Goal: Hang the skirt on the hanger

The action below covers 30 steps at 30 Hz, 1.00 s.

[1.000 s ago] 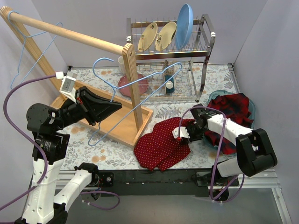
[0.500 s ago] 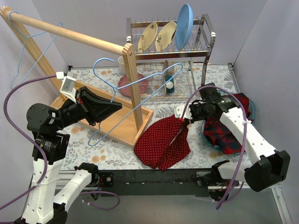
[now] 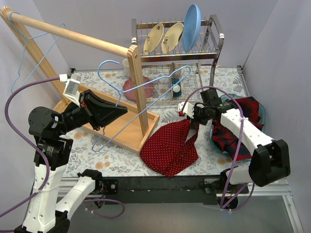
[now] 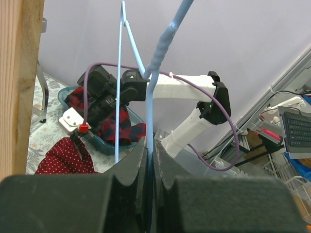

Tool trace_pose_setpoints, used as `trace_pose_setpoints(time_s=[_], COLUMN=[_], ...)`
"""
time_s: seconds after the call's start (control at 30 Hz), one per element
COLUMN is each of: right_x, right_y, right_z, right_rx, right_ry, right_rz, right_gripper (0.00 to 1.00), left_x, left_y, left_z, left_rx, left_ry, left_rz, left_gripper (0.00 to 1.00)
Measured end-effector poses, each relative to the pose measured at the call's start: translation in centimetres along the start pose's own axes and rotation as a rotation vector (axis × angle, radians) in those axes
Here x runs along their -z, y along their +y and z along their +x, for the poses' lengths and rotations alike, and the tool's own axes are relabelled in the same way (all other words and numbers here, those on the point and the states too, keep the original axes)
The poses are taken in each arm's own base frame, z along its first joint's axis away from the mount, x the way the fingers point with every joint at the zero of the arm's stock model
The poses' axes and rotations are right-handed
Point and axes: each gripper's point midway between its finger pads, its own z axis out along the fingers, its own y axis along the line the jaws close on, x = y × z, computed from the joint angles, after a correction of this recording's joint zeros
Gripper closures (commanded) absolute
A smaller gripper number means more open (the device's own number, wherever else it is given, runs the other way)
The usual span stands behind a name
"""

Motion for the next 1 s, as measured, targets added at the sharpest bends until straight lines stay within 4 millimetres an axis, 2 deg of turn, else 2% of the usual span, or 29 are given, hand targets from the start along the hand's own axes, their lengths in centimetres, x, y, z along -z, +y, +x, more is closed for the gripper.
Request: trace_pose_setpoints(time_s=[0.07, 0.1, 0.17, 0.2, 0.23, 0.27, 0.33, 0.47, 0.7, 0.87, 1.0], right_x=[-0.9, -1.2, -1.2, -1.2, -1.1, -1.1, -1.0, -0.1, 4.7, 6.1, 6.9], right_y=[0.4, 0.6, 0.6, 0.5, 0.4, 0.4, 0.5, 1.3, 0.8, 1.3, 0.9], right_z=[0.9, 1.2, 1.4, 1.5, 1.5, 1.5, 1.8, 2.5, 2.8, 3.2, 4.1], right_rx=[-0.046, -0.065, -0.090, -0.098, -0.104, -0.107, -0.113, -0.125, -0.148, -0.181, -0.232], right_ry=[0.008, 0.006, -0.001, -0.005, -0.010, -0.016, -0.016, -0.010, -0.058, -0.075, -0.077], right_rz=[-0.007, -0.009, 0.001, 0.006, 0.009, 0.008, -0.003, -0.030, 0.077, 0.087, 0.121], right_gripper=[0.79, 0.71, 0.63, 0.51, 0.47, 0.38, 0.30, 0.25, 0.25, 0.25, 0.26], left_x=[0.0, 0.0, 0.0, 0.0, 0.0, 0.0, -0.1, -0.2, -0.5, -0.7, -0.8], left_y=[0.0, 0.0, -0.1, -0.1, -0.2, -0.2, -0.2, 0.2, 0.3, 0.0, 0.2], left_z=[0.0, 0.0, 0.1, 0.1, 0.1, 0.1, 0.3, 1.0, 1.9, 2.4, 4.1], left_rx=[0.001, 0.001, 0.002, 0.003, 0.004, 0.007, 0.013, 0.045, 0.079, 0.099, 0.139], left_ry=[0.001, 0.001, 0.002, 0.003, 0.004, 0.005, 0.007, 0.024, 0.049, 0.068, 0.101], left_rz=[0.001, 0.002, 0.004, 0.005, 0.007, 0.010, 0.015, 0.021, 0.037, 0.060, 0.076], left_gripper=[1.00, 1.00, 1.00, 1.00, 1.00, 1.00, 1.00, 1.00, 1.00, 1.00, 1.00])
